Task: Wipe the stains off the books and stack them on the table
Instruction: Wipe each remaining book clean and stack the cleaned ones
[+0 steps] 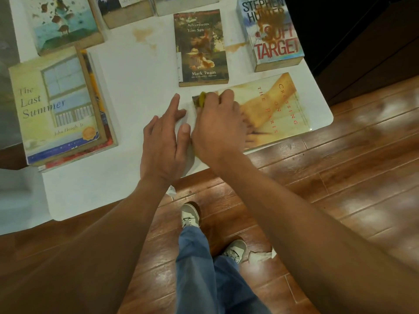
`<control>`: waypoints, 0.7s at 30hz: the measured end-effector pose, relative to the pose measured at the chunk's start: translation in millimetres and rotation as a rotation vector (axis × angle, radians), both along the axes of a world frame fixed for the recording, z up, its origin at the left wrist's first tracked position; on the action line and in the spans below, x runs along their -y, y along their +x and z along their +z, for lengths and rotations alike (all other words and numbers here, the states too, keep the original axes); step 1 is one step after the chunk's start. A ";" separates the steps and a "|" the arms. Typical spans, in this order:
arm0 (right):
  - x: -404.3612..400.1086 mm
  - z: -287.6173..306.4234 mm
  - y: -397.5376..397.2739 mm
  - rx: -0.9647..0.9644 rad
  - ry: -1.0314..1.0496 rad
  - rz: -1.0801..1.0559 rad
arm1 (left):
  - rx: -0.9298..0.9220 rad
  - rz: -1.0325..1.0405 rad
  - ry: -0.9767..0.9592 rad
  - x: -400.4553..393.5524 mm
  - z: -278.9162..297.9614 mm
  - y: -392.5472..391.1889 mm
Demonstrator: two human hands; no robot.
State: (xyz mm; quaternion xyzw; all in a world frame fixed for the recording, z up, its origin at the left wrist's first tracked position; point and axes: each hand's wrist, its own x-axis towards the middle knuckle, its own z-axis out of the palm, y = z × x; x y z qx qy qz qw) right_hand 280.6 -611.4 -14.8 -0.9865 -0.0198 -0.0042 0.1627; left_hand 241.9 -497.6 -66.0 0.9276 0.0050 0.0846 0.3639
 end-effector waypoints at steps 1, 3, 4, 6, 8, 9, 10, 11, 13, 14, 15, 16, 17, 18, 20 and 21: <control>-4.7 -0.8 -1.4 0.004 0.020 0.011 | 0.020 0.002 -0.032 -0.7 -0.3 0.1; -10.6 -1.5 -2.8 0.011 0.050 0.027 | 0.047 0.016 -0.089 -2.5 -2.2 0.3; -12.3 -1.4 -3.0 0.008 0.069 0.031 | 0.051 0.028 -0.116 -3.2 -2.9 0.3; -14.2 -1.3 -3.2 0.001 0.103 0.060 | 0.054 0.054 -0.167 -3.2 -2.5 -0.6; -15.3 -1.0 -2.4 0.002 0.121 0.107 | 0.057 0.075 -0.204 -1.2 0.5 -1.1; -15.5 -0.7 -1.7 -0.009 0.136 0.124 | 0.058 0.089 -0.212 0.1 2.5 -1.5; -15.8 0.3 -0.2 -0.033 0.167 0.129 | 0.058 0.103 -0.218 1.0 3.2 -1.7; -16.8 2.3 2.0 -0.059 0.216 0.119 | 0.056 0.113 -0.223 1.1 3.8 -1.7; -18.4 8.4 7.6 -0.068 0.360 0.066 | 0.044 0.127 -0.233 0.0 2.9 -1.4; -18.6 12.7 11.0 -0.037 0.437 0.030 | 0.043 0.133 -0.231 -1.0 1.9 -0.9; -17.4 17.6 15.3 -0.002 0.505 -0.009 | 0.047 0.144 -0.224 -1.8 1.0 -0.3; -15.1 22.6 21.4 0.019 0.559 -0.051 | 0.055 0.158 -0.208 -3.3 0.2 0.7; -9.5 27.5 27.9 0.027 0.589 -0.089 | 0.058 0.172 -0.186 -3.2 -0.3 1.0; -2.7 30.7 35.1 0.031 0.606 -0.118 | 0.060 0.182 -0.162 -3.7 -1.0 1.4; 17.6 32.6 47.8 0.037 0.598 -0.145 | 0.058 0.177 -0.128 -3.9 -2.1 0.5; 30.3 30.0 52.3 0.037 0.565 -0.158 | 0.053 0.166 -0.116 -4.0 -2.8 -0.9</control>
